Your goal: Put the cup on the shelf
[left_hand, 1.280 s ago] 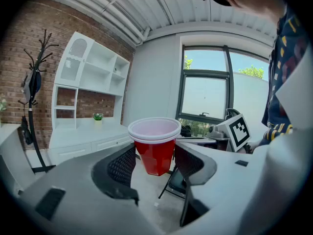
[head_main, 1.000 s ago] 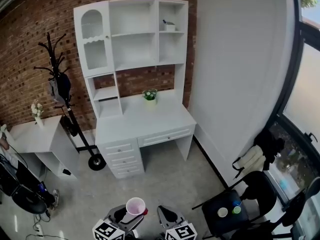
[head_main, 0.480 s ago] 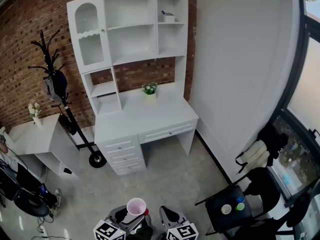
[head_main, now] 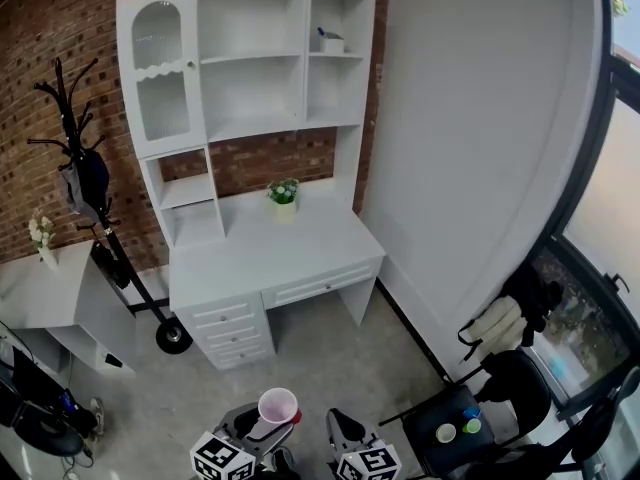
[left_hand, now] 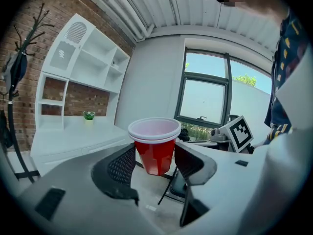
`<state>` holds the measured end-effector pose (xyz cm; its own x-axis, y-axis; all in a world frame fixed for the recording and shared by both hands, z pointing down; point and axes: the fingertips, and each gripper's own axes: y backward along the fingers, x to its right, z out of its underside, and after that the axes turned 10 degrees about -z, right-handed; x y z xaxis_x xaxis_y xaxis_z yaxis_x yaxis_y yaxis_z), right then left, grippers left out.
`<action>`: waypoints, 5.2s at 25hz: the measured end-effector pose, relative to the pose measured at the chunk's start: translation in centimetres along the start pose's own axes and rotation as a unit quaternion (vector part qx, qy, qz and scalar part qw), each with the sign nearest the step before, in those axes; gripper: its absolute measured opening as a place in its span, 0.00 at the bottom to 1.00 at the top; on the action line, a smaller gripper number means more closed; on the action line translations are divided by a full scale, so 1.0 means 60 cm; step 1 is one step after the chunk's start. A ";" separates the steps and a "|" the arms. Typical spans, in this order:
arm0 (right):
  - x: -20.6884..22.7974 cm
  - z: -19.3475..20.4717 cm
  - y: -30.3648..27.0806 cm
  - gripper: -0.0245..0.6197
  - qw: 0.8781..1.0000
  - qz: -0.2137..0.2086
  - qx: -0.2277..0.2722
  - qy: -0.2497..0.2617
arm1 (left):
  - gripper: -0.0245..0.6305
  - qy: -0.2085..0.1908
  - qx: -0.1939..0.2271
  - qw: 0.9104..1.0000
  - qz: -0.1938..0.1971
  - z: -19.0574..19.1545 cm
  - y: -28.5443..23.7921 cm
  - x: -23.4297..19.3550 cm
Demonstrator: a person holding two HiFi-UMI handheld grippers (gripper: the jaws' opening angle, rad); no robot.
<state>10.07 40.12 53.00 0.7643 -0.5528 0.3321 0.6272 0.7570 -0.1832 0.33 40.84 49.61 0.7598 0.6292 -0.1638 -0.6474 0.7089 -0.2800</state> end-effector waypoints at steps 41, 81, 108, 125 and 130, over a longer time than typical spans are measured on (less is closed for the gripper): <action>0.187 -0.111 -0.379 0.03 0.997 -0.066 -0.042 -0.009 | 0.42 0.031 0.006 0.996 -0.085 -0.083 -0.244 -0.345; 0.484 -0.263 -0.682 0.03 0.995 -0.091 -0.040 -0.007 | 0.42 0.020 0.035 0.984 -0.176 -0.269 -0.537 -0.631; 0.498 -0.413 -0.934 0.03 0.995 -0.094 -0.016 0.037 | 0.42 -0.034 0.177 0.956 -0.232 -0.521 -0.471 -0.920; 0.564 -0.523 -1.003 0.03 0.987 -0.146 0.023 0.058 | 0.42 -0.077 0.210 0.926 -0.304 -0.678 -0.513 -1.007; 0.590 -0.543 -1.025 0.03 0.985 -0.164 0.027 0.055 | 0.42 -0.085 0.204 0.918 -0.328 -0.719 -0.561 -1.037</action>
<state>3.45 -37.37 45.86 0.5361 -0.8020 0.2632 0.8359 0.5479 -0.0331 -22.54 -35.92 28.39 0.9966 0.0393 0.0729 -0.0477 0.9919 0.1178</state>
